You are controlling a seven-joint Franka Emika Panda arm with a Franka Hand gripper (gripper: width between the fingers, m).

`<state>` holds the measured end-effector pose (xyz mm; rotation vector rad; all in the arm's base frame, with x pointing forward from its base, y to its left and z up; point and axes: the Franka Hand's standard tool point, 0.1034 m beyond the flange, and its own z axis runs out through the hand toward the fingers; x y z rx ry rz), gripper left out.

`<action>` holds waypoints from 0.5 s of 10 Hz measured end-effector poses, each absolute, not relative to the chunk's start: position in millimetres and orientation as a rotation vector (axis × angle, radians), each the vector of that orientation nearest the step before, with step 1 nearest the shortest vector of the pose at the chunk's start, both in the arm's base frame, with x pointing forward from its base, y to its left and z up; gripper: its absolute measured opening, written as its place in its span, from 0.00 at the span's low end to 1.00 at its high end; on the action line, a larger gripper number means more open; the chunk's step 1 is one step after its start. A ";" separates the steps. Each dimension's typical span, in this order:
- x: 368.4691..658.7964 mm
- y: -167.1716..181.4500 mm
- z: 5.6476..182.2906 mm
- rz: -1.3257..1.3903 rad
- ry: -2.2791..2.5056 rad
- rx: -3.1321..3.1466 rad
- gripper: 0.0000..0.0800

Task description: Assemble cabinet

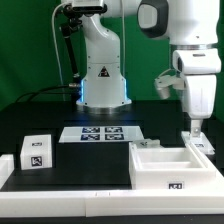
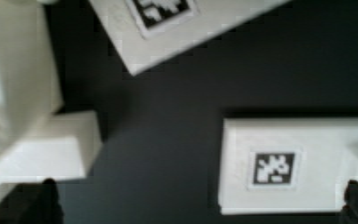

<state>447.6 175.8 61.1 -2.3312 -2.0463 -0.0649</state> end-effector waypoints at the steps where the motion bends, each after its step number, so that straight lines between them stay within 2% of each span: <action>1: 449.6 171.8 61.1 -0.056 -2.063 -2.318 1.00; 5: 449.0 169.5 59.7 -0.055 -2.047 -2.330 1.00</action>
Offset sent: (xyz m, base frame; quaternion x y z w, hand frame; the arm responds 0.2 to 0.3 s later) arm 0.0000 0.0000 0.0000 0.0000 0.0000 0.0000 1.0000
